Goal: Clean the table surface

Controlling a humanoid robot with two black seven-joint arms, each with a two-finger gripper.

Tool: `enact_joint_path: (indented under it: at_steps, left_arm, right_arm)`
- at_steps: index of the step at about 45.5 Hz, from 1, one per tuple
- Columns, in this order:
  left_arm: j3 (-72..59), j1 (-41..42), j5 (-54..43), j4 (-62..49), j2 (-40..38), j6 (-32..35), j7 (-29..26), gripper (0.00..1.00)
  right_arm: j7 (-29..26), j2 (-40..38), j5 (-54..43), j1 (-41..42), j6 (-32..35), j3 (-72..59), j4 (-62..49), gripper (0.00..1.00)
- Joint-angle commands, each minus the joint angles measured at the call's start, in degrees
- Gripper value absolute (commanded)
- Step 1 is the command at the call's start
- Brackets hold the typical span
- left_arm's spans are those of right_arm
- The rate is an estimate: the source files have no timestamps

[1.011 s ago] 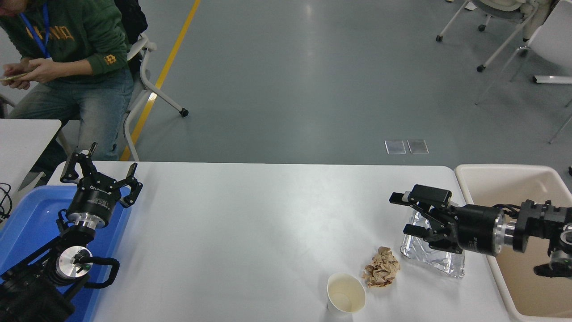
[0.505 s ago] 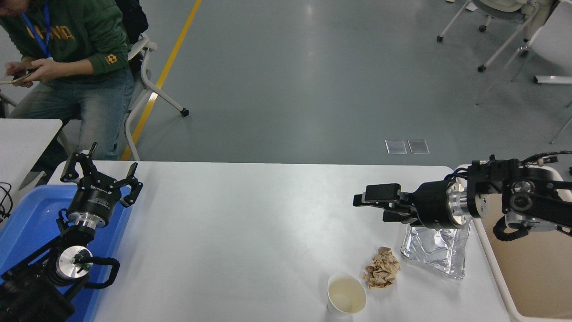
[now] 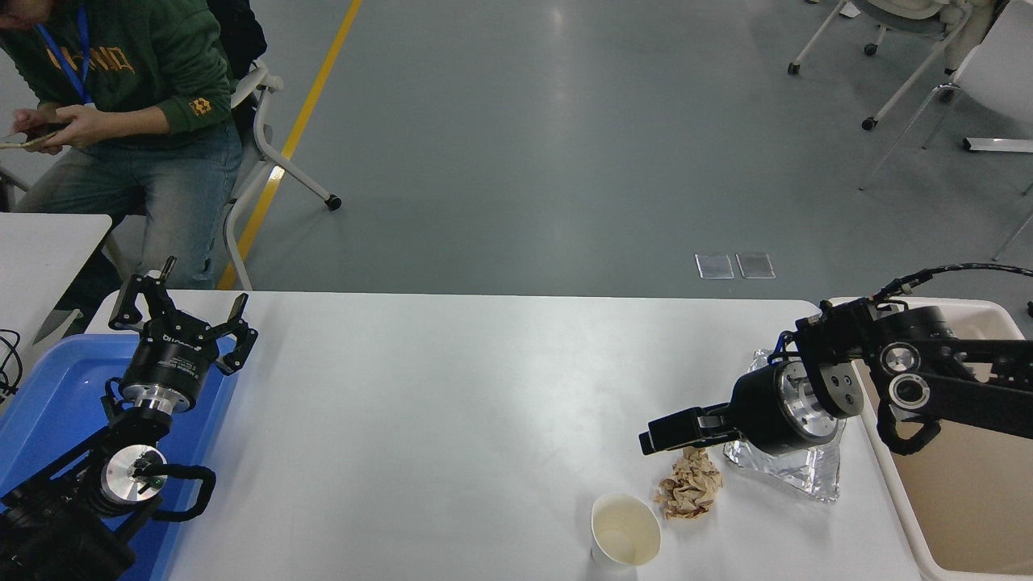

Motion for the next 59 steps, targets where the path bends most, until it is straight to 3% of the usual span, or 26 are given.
enact_joint_path:
  at_steps: [1,32,59]
  left_arm:
    - [0.0,0.0,0.0,0.0,0.0,0.0,0.0,0.99]
    - [0.0,0.0,0.0,0.0,0.0,0.0,0.0,0.99]
    - [0.0,0.0,0.0,0.0,0.0,0.0,0.0,0.99]
  right_arm:
    - [-0.3,-0.2,2.4,-5.6,2.8,4.0,-0.5,0.99]
    - [-0.4,8.4,-12.1,-10.8,0.5,4.1,-7.2,0.99]
    - [-0.4,12.7,-13.8,-16.3,-3.8,4.5,-8.8,0.98]
